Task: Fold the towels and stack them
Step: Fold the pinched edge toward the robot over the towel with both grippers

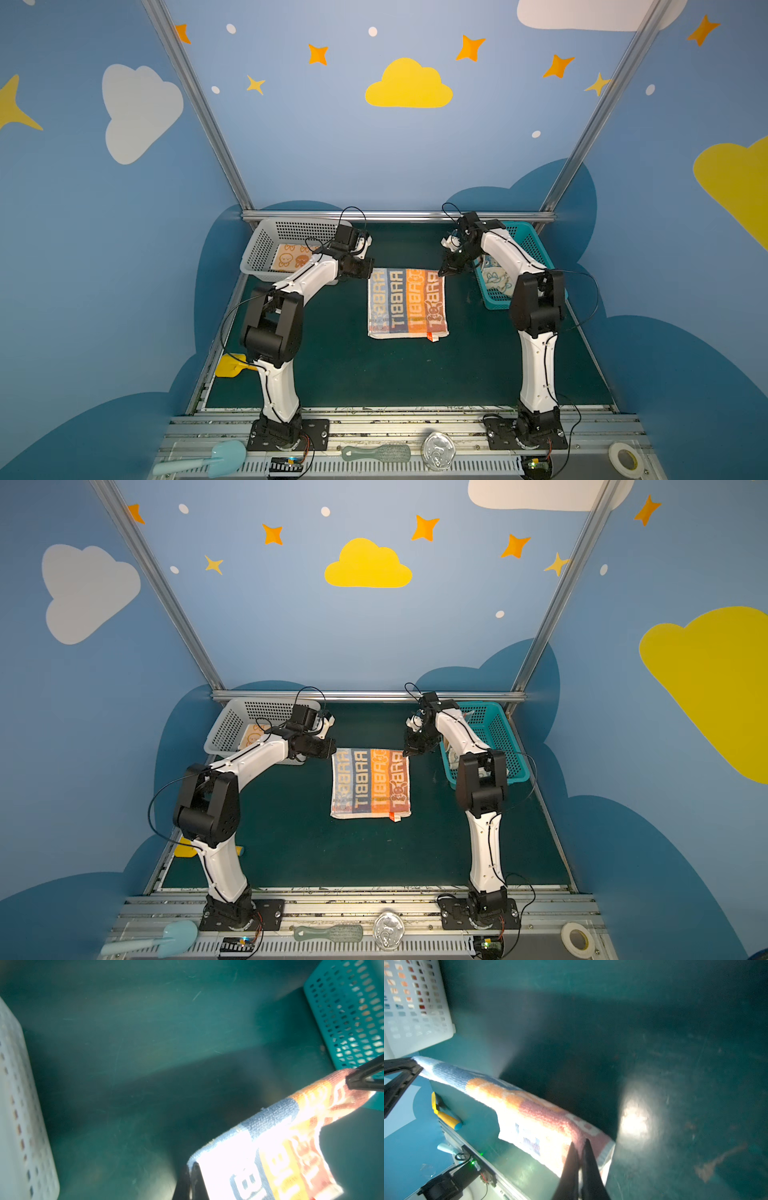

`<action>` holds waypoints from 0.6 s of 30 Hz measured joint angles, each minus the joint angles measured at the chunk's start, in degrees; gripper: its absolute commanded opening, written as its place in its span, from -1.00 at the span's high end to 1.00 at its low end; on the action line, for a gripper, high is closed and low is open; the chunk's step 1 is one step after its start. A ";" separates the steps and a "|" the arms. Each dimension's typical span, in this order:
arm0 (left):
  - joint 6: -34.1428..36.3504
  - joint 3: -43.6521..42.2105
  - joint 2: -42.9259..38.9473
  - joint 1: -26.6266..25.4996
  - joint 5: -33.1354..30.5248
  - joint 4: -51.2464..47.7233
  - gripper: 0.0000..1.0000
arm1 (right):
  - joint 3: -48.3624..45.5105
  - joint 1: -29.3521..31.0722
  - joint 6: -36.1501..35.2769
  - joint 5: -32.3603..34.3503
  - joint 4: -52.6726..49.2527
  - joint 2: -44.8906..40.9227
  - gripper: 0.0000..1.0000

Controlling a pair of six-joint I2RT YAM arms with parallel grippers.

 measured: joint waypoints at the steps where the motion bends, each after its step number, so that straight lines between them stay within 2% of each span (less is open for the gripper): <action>1: -0.55 -1.42 -1.31 -0.31 -0.13 0.52 0.93 | -2.23 0.02 0.24 -0.02 0.72 -1.51 1.00; 8: -6.10 -15.13 -10.16 -2.86 -1.36 5.44 0.93 | -16.74 0.90 2.14 -0.09 4.52 -10.56 0.99; 18: -12.20 -26.86 -13.11 -8.15 -4.57 8.26 0.93 | -32.92 3.37 4.98 1.33 9.35 -15.47 0.98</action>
